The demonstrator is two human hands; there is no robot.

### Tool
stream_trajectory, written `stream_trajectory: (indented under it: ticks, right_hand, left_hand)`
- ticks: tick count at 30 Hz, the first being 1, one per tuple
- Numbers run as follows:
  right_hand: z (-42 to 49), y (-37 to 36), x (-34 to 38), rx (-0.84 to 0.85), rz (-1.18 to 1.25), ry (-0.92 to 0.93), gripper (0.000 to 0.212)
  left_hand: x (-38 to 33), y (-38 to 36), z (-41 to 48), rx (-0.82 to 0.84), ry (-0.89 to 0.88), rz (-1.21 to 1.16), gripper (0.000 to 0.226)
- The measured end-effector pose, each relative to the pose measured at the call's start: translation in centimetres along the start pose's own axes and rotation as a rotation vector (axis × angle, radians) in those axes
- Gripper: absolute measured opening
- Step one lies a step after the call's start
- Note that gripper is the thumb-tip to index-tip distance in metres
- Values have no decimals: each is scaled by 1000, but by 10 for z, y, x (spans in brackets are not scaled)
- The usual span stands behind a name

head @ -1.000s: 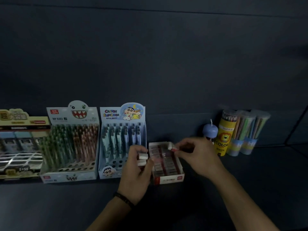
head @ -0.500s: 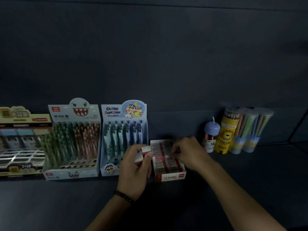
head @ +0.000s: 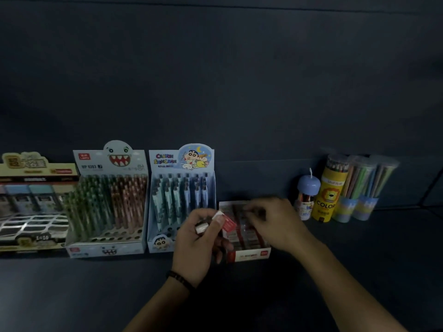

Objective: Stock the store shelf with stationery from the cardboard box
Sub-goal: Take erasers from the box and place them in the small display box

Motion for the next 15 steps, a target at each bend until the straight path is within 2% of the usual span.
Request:
stream_trajectory:
  ticks: [2,5,9,12,15]
  right_hand:
    - [-19,7,15,-128,279,-11,16]
    - [-40,-7,27,-139,541,-82,15]
    - [-40,-20,36,-92,616,-41,12]
    - [-38,-21,34,-24,733,-67,16]
    - [-36,-20,31,33,751,-86,18]
  left_hand:
    - [1,0,-1,-11,23,-26,17]
    - [-2,1,0,-28,2,-45,15]
    - [-10,-6,0,8,-60,-78,23]
    - [-9,-3,1,11,-52,-78,16]
    - [-12,-1,1,15,-92,-28,17]
Point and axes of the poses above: each hand's wrist, its own z-axis towards the middle knuckle, its own y-axis out of the back of the hand, x = y × z, the point moved 10 cm from there along z, towards the middle knuckle, and after that the axes turned 4 degrees about -y, right-handed, at the moved point
